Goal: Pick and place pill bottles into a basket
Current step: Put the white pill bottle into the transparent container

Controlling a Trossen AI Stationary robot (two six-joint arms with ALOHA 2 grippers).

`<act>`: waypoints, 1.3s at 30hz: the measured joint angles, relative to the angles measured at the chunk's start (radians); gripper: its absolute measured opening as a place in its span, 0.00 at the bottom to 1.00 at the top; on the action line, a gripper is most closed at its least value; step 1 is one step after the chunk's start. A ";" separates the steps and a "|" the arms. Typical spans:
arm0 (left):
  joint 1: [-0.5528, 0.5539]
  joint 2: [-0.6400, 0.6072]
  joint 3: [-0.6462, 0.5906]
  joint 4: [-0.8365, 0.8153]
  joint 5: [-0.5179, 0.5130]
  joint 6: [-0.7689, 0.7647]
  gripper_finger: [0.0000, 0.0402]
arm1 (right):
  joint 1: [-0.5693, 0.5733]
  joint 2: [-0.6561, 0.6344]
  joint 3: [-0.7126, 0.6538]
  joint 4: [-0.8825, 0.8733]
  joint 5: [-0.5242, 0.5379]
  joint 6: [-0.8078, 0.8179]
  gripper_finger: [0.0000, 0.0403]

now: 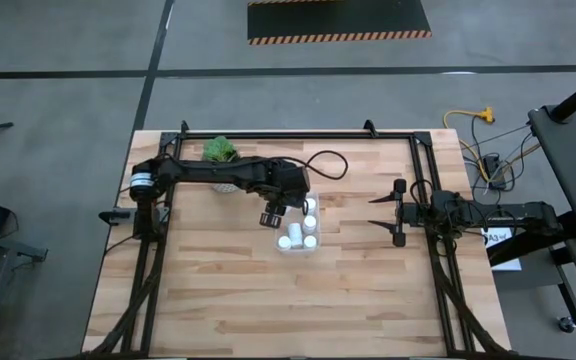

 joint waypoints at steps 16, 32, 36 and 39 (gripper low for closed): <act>0.005 0.000 -0.003 0.017 0.000 -0.017 0.36 | 0.000 0.000 0.000 0.000 0.000 0.000 0.62; 0.026 0.001 -0.004 0.017 0.021 -0.003 0.36 | 0.000 0.000 0.000 0.000 0.000 0.000 0.62; 0.034 0.001 -0.004 0.017 0.091 -0.005 0.36 | 0.000 0.000 0.000 0.000 0.000 0.000 0.62; 0.039 0.001 -0.004 0.017 0.122 -0.043 0.36 | 0.000 0.000 0.000 0.000 0.000 0.000 0.62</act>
